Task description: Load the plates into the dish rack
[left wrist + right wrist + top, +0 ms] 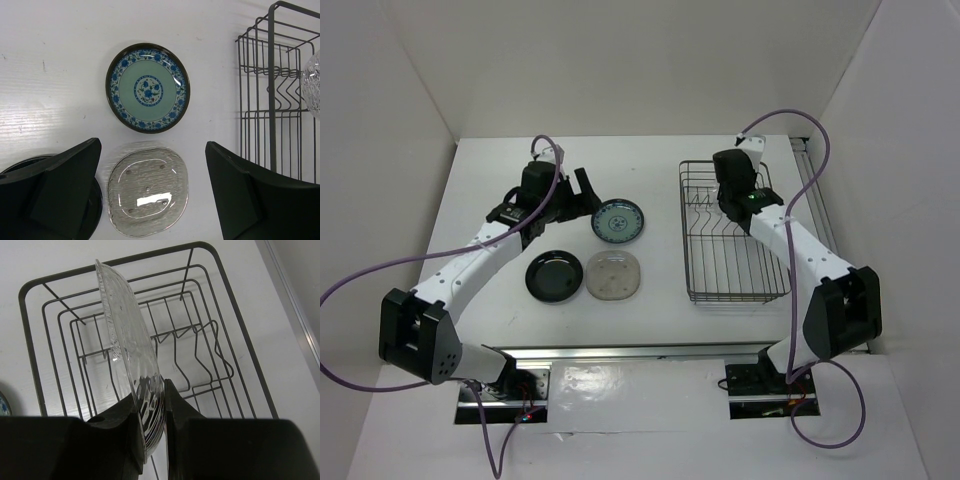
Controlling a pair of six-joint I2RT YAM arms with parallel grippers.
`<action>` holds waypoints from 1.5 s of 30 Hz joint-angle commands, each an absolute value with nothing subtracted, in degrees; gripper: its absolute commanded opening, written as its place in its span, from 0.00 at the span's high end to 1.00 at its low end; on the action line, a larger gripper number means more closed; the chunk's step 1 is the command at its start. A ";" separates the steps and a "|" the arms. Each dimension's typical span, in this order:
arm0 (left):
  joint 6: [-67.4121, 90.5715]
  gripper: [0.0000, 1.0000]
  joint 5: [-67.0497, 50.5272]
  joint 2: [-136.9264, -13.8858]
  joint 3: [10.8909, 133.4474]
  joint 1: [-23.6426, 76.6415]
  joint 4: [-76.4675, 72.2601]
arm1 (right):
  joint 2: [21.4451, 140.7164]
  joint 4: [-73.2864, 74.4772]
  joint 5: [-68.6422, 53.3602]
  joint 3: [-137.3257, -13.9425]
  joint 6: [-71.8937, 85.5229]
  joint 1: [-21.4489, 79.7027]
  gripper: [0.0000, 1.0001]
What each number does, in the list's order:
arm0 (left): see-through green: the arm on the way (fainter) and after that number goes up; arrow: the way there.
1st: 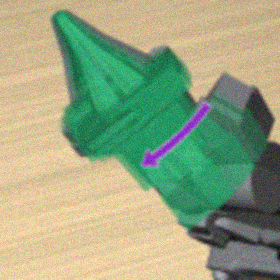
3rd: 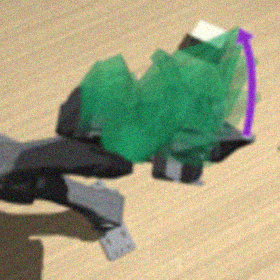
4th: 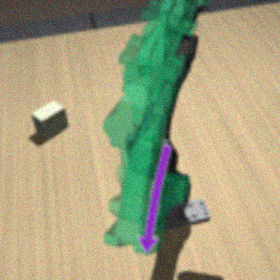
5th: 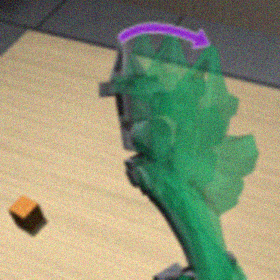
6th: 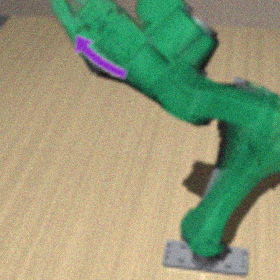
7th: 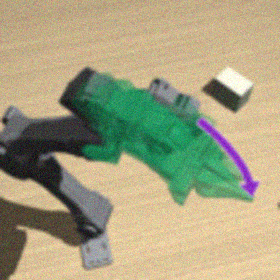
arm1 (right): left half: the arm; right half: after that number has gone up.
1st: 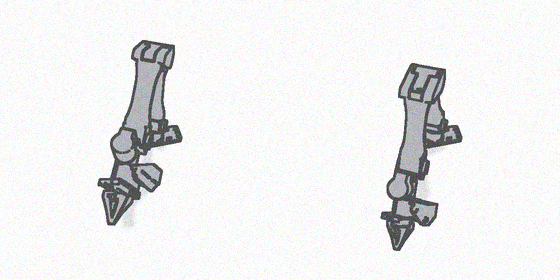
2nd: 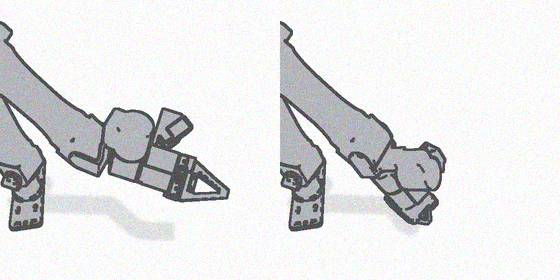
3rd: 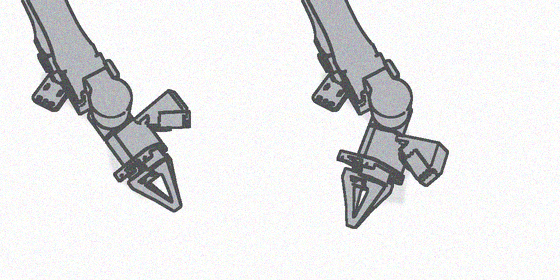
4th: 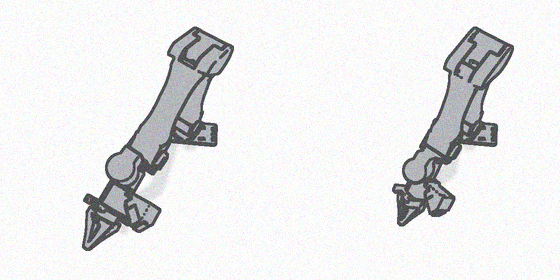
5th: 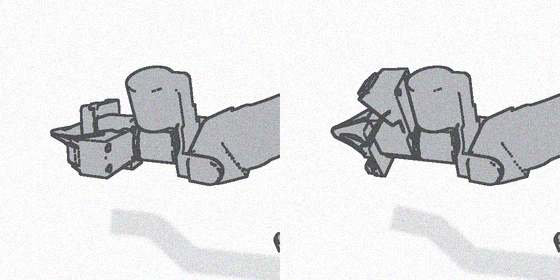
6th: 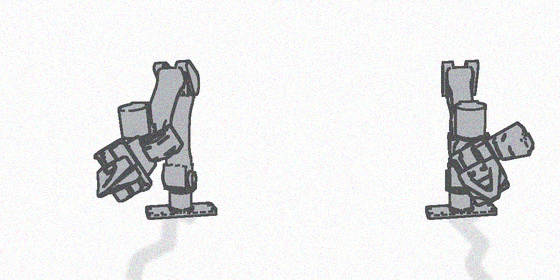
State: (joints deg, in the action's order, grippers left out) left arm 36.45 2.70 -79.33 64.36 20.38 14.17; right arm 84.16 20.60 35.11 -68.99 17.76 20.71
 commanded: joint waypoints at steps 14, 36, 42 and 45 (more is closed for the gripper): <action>37.18 0.01 2.11 -79.19 65.92 20.13 13.36 | 86.12 18.28 31.03 -70.05 19.42 21.27 1.00; 37.18 0.01 1.49 -84.01 65.39 19.51 11.00 | 92.37 19.06 34.71 -74.00 18.81 24.61 0.13; 37.18 0.01 3.33 -98.83 71.00 18.90 10.89 | 88.52 22.24 37.62 -74.71 20.83 25.75 0.08; 36.21 0.01 3.34 -103.70 74.08 18.90 10.90 | 84.48 22.24 37.62 -74.71 20.31 26.28 0.00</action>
State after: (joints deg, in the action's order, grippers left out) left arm 36.36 2.76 -100.88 70.70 19.16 11.86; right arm 90.41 21.39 35.00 -71.81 19.68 25.52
